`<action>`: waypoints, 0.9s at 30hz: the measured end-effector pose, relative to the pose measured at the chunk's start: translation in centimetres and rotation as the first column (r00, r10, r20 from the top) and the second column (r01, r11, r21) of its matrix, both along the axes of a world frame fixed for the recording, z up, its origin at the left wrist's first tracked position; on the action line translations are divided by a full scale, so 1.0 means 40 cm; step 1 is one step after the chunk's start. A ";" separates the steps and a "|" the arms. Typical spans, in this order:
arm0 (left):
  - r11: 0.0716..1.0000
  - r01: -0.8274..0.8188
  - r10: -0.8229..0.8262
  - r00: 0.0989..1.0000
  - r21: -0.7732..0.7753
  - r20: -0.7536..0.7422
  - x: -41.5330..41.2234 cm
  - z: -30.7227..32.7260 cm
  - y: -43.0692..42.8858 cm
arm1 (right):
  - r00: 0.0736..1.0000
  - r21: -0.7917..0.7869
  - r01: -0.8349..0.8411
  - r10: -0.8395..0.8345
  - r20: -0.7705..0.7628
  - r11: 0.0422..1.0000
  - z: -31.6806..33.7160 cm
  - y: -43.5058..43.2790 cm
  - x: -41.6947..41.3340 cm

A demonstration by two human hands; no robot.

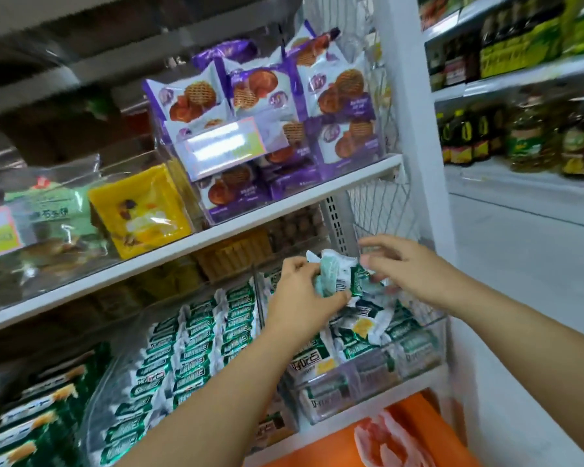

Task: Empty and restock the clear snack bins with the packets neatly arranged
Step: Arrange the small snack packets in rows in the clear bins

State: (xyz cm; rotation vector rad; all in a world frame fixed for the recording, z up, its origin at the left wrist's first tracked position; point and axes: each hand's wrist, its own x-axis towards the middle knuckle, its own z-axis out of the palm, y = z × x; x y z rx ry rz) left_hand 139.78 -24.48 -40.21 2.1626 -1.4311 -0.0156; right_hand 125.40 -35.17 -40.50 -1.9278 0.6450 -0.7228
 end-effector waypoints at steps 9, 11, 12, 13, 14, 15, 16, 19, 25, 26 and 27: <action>0.985 0.159 -0.162 0.986 0.062 0.042 -0.001 -0.015 -0.082 | 0.959 -0.253 0.274 -0.284 -0.001 0.928 -0.083 -0.053 0.007; 0.993 0.115 -0.116 0.993 0.022 0.032 0.017 -0.011 -0.078 | 0.958 -0.285 0.276 -0.288 -0.003 0.918 -0.094 -0.052 0.007; 0.995 0.095 -0.095 0.996 0.007 0.003 0.024 -0.006 -0.074 | 0.967 -0.303 0.228 -0.251 -0.041 0.925 -0.101 -0.052 0.007; 0.997 0.078 -0.078 0.996 -0.004 -0.034 0.029 -0.001 -0.069 | 0.972 -0.321 0.151 -0.200 -0.126 0.935 -0.107 -0.052 0.010; 0.997 0.070 -0.071 0.995 -0.017 -0.074 0.032 0.004 -0.062 | 0.957 -0.332 0.060 -0.148 -0.248 0.941 -0.113 -0.051 0.013; 0.997 0.068 -0.071 0.990 -0.029 -0.121 0.035 0.008 -0.055 | 0.923 -0.336 -0.022 -0.109 -0.368 0.942 -0.118 -0.049 0.015; 0.997 0.064 -0.070 0.982 -0.040 -0.176 0.038 0.012 -0.047 | 0.890 -0.328 -0.071 -0.089 -0.448 0.942 -0.118 -0.047 0.016; 0.997 0.067 -0.082 0.881 -0.047 -0.467 0.040 0.026 -0.016 | 0.910 -0.339 -0.055 -0.092 -0.405 0.939 -0.086 -0.036 0.010; 0.987 0.144 -0.128 0.391 -0.077 -0.912 0.023 0.068 0.042 | 0.988 -0.515 -0.151 0.141 -0.057 0.844 0.028 0.028 0.011; 0.988 0.134 -0.123 0.363 -0.079 -0.924 0.025 0.079 0.050 | 0.988 -0.536 -0.156 0.142 -0.067 0.830 0.038 0.030 0.011; 0.990 0.113 -0.120 0.333 -0.086 -0.935 0.030 0.088 0.058 | 0.987 -0.538 -0.160 0.142 -0.075 0.828 0.045 0.031 0.009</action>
